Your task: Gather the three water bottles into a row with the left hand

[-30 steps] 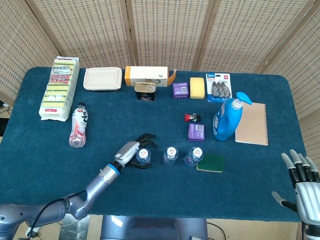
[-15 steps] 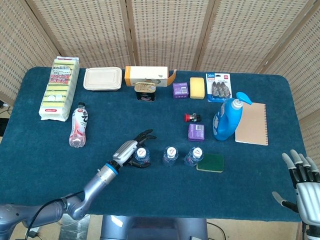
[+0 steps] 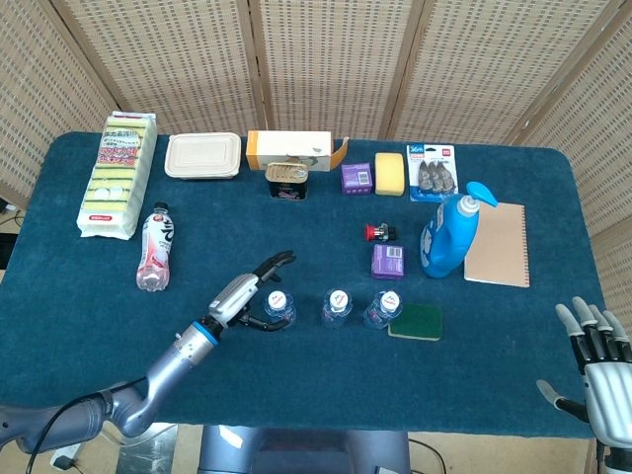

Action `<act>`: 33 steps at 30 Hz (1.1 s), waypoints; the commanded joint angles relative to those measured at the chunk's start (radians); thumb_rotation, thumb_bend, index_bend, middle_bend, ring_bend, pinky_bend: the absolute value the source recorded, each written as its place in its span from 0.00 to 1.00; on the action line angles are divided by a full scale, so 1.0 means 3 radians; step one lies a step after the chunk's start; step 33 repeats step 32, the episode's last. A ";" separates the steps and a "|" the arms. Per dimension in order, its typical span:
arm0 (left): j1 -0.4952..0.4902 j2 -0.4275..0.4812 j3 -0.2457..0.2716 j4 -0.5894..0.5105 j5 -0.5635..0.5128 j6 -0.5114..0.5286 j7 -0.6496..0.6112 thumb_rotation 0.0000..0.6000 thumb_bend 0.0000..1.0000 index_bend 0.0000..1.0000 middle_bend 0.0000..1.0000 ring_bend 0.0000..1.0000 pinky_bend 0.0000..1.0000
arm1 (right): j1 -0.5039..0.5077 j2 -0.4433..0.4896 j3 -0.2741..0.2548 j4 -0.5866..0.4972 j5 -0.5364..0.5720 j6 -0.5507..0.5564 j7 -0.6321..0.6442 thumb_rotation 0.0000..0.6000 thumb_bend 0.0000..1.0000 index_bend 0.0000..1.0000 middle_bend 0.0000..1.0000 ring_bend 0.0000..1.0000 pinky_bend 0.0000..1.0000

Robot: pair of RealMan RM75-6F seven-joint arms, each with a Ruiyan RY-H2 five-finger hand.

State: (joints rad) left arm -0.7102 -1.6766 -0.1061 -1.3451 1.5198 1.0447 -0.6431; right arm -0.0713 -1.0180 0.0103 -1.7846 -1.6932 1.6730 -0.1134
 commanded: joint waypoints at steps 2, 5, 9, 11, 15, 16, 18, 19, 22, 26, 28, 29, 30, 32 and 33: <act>0.0062 0.0189 0.0026 -0.0171 0.0108 0.0166 -0.0106 1.00 0.20 0.01 0.00 0.00 0.11 | -0.0001 -0.0001 -0.0004 0.0001 -0.0012 0.0003 -0.0003 1.00 0.16 0.00 0.00 0.00 0.00; 0.0128 0.0392 0.0023 -0.0340 0.0186 0.0344 -0.0119 1.00 0.20 0.01 0.00 0.00 0.10 | -0.0001 -0.0006 -0.0011 0.0001 -0.0031 0.0001 -0.0018 1.00 0.16 0.00 0.00 0.00 0.00; 0.0222 0.0712 -0.0002 -0.0602 0.0263 0.0571 -0.0093 1.00 0.20 0.01 0.00 0.00 0.10 | -0.0003 -0.0013 -0.0019 -0.0006 -0.0052 0.0003 -0.0042 1.00 0.16 0.00 0.00 0.00 0.00; 0.0278 0.0907 -0.0012 -0.0751 0.0307 0.0688 -0.0058 1.00 0.20 0.01 0.00 0.00 0.10 | -0.0006 -0.0016 -0.0022 -0.0009 -0.0061 0.0006 -0.0053 1.00 0.16 0.00 0.00 0.00 0.00; 0.0601 0.1561 0.0030 -0.1036 0.0452 0.1170 0.0379 1.00 0.20 0.00 0.00 0.00 0.10 | -0.0016 -0.0021 -0.0020 -0.0014 -0.0065 0.0025 -0.0064 1.00 0.16 0.00 0.00 0.00 0.00; 0.0640 0.1619 0.0044 -0.1047 0.0452 0.1204 0.0452 1.00 0.20 0.00 0.00 0.00 0.10 | -0.0017 -0.0021 -0.0020 -0.0014 -0.0064 0.0027 -0.0065 1.00 0.16 0.00 0.00 0.00 0.00; 0.0746 0.1760 0.0087 -0.1083 0.0431 0.1272 0.0640 1.00 0.20 0.00 0.00 0.00 0.10 | -0.0019 -0.0024 -0.0015 -0.0012 -0.0059 0.0031 -0.0075 1.00 0.16 0.00 0.00 0.00 0.00; 0.0790 0.1811 0.0106 -0.1092 0.0420 0.1299 0.0711 1.00 0.20 0.00 0.00 0.00 0.10 | -0.0018 -0.0027 -0.0013 -0.0011 -0.0056 0.0030 -0.0082 1.00 0.16 0.00 0.00 0.00 0.00; 0.1007 0.1999 0.0191 -0.1106 0.0359 0.1455 0.1000 1.00 0.18 0.00 0.00 0.00 0.10 | -0.0018 -0.0034 -0.0003 -0.0011 -0.0040 0.0030 -0.0101 1.00 0.14 0.00 0.00 0.00 0.00; 0.1291 0.2106 0.0300 -0.1032 0.0280 0.1669 0.1229 1.00 0.17 0.00 0.00 0.00 0.10 | -0.0019 -0.0050 0.0017 -0.0005 -0.0018 0.0041 -0.0121 1.00 0.11 0.00 0.00 0.00 0.00; 0.1437 0.2116 0.0365 -0.0975 0.0237 0.1760 0.1289 1.00 0.17 0.00 0.00 0.00 0.10 | -0.0019 -0.0057 0.0023 -0.0003 -0.0013 0.0043 -0.0128 1.00 0.10 0.00 0.00 0.00 0.00; 0.1484 0.2113 0.0387 -0.0956 0.0222 0.1785 0.1301 1.00 0.17 0.00 0.00 0.00 0.10 | -0.0019 -0.0058 0.0023 -0.0003 -0.0014 0.0043 -0.0127 1.00 0.09 0.00 0.00 0.00 0.00; 0.1551 0.2105 0.0420 -0.0928 0.0204 0.1818 0.1311 1.00 0.17 0.00 0.00 0.00 0.10 | -0.0018 -0.0060 0.0023 -0.0002 -0.0016 0.0043 -0.0127 1.00 0.09 0.00 0.00 0.00 0.00; 0.1686 0.2082 0.0496 -0.0879 0.0166 0.1868 0.1307 1.00 0.17 0.00 0.00 0.00 0.10 | -0.0018 -0.0065 0.0025 0.0003 -0.0019 0.0047 -0.0136 1.00 0.08 0.00 0.00 0.00 0.00; 0.1686 0.2082 0.0496 -0.0879 0.0166 0.1868 0.1307 1.00 0.17 0.00 0.00 0.00 0.10 | -0.0018 -0.0065 0.0025 0.0003 -0.0019 0.0047 -0.0136 1.00 0.08 0.00 0.00 0.00 0.00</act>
